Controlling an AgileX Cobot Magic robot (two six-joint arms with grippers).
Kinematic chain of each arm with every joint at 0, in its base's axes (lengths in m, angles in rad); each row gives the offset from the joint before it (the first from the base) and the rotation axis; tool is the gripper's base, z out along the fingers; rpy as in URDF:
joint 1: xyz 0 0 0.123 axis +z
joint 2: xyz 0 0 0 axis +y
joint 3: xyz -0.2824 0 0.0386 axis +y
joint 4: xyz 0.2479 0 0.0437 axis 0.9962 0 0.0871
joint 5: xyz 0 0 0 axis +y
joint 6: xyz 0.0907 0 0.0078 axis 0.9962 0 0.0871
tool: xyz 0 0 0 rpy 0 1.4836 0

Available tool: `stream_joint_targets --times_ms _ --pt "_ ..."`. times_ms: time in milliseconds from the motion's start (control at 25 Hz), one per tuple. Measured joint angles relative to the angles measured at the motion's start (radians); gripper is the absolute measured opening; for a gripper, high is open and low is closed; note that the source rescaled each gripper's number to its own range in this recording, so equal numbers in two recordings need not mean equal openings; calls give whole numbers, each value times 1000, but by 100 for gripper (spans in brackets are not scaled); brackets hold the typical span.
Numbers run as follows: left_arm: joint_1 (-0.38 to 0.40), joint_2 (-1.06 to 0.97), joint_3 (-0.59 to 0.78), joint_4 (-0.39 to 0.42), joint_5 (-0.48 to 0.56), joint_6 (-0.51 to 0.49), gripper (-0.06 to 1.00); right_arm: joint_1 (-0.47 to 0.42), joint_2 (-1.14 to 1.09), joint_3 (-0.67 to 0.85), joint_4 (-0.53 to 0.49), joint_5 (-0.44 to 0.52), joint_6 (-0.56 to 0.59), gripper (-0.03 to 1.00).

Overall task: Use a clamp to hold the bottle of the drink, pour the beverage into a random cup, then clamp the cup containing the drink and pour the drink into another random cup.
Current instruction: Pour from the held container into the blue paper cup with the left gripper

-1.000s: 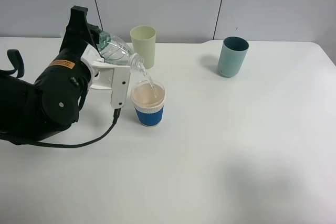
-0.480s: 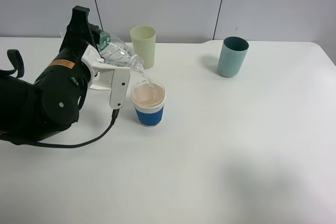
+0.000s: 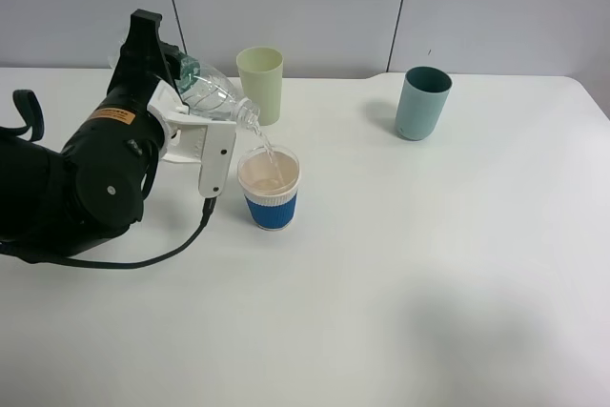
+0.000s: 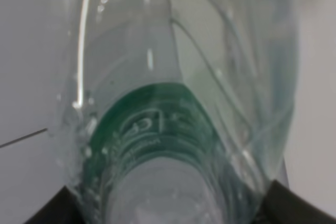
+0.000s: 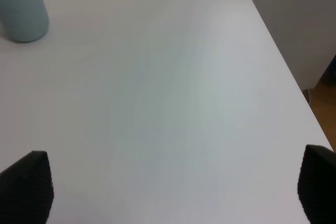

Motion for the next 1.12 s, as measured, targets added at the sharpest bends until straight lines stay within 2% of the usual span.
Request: stream_joint_targets --times_ms 400,1120 --pt "0 0 0 1 -1 1 1 0 0 0 0 0 0 79" --pt "0 0 0 1 -1 89 1 0 0 0 0 0 0 79"
